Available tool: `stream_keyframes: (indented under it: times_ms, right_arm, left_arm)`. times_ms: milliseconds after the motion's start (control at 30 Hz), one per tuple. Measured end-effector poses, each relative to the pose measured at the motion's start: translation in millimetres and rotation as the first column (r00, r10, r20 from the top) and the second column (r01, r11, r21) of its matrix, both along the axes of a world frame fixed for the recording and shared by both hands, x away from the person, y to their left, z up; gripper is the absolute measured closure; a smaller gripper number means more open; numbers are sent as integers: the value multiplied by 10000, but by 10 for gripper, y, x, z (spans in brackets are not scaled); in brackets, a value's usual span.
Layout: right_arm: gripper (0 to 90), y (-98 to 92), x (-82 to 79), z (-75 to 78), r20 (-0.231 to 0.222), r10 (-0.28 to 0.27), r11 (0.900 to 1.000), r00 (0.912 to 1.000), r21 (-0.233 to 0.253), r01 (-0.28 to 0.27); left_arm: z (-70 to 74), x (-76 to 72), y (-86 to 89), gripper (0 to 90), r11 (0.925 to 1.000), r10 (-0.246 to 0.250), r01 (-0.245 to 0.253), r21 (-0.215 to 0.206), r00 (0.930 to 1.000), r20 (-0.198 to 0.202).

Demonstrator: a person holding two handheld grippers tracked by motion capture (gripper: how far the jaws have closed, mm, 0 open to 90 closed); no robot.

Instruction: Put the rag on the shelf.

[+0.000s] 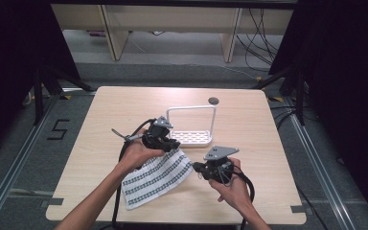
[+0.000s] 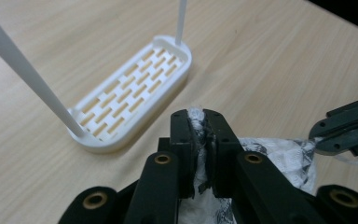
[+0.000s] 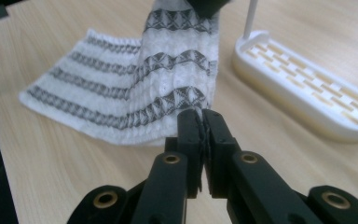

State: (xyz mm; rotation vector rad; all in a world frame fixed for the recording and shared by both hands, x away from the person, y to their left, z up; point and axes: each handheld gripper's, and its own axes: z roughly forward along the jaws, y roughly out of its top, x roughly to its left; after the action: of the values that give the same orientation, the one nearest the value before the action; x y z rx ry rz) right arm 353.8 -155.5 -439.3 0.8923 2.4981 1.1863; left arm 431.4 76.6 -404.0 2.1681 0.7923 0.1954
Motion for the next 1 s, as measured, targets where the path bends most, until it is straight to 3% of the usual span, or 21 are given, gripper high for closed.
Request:
stream_keyframes:
  times_ms: [33, 67, 133, 167, 233, 267, 300, 333, 367, 400, 433, 500, 567, 600, 633, 733, 833, 1000]
  right_arm:
    - [875, -21, 27, 101, -26, -95, 9998, 10000, 149, 95]
    - [875, -21, 27, 101, -26, -95, 9998, 10000, 149, 95]
    - [877, -48, 72, 242, 278, -118, 9997, 9995, 234, 112]
    - [877, -48, 72, 242, 278, -118, 9997, 9995, 234, 112]
    - [877, -69, 107, 374, 513, -200, 9991, 9985, 374, 181]
    - [877, -77, 125, 436, 577, -281, 9987, 9979, 440, 256]
    - [877, -89, 154, 501, 751, -277, 9986, 9968, 468, 242]
    - [878, -110, 202, 633, 819, -468, 9972, 9955, 617, 418]
    - [878, -110, 202, 633, 819, -468, 9972, 9955, 617, 418]
    - [878, -132, 270, 738, 1151, -470, 9969, 9922, 686, 392]
    - [878, -132, 270, 738, 1151, -470, 9969, 9922, 686, 392]
    - [878, -156, 351, 901, 928, -648, 9950, 9936, 816, 573]
    - [878, -162, 382, 952, 1119, -539, 9963, 9923, 728, 459]
    - [878, -162, 387, 1005, 1046, -694, 9955, 9921, 713, 621]
    - [878, -172, 412, 1059, 1270, -587, 9969, 9902, 597, 514]
    - [878, -182, 432, 1219, 1247, -736, 9959, 9895, 619, 663]
    - [878, -202, 489, 1366, 1649, -848, 9955, 9827, 546, 768]
    - [878, -245, 590, 1493, 1835, -1073, 9934, 9771, 600, 978]
  left_arm:
    - [89, -16, 16, 824, 9994, 177, -175, -287, 9998, 92]
    - [89, -16, 16, 824, 9994, 177, -175, -287, 9998, 92]
    - [204, -32, 42, 824, 9985, 295, -278, -481, 9989, 356]
    - [267, -42, 55, 824, 9976, 369, -343, -597, 9984, 426]
    - [401, -61, 78, 821, 9915, 726, -663, -1118, 9960, 530]
    - [466, -60, 105, 815, 9920, 723, -653, -1077, 9954, 623]
    - [517, -67, 107, 809, 9881, 905, -814, -1304, 9937, 655]
    - [608, -65, 138, 809, 9864, 1023, -926, -1356, 9925, 664]
    - [608, -65, 138, 814, 9864, 1023, -926, -1356, 9925, 664]
    - [651, -61, 146, 821, 9844, 1068, -972, -1466, 9925, 588]
    - [690, -57, 153, 821, 9845, 1106, -1020, -1428, 9924, 536]
    - [758, -50, 145, 830, 9793, 1255, -1192, -1636, 9917, 284]
    - [826, -43, 137, 831, 9774, 1239, -1196, -1741, 9922, 139]
    - [860, -43, 139, 832, 9794, 1158, -1116, -1685, 9932, 151]
    - [900, -43, 128, 833, 9774, 1162, -1118, -1791, 9931, 137]
    - [997, -32, 111, 834, 9732, 1239, -1181, -1973, 9921, 175]
    - [1079, -8, 91, 834, 9684, 1313, -1232, -2167, 9911, 232]
    - [1177, 57, 40, 833, 9607, 1450, -1329, -2438, 9889, 319]
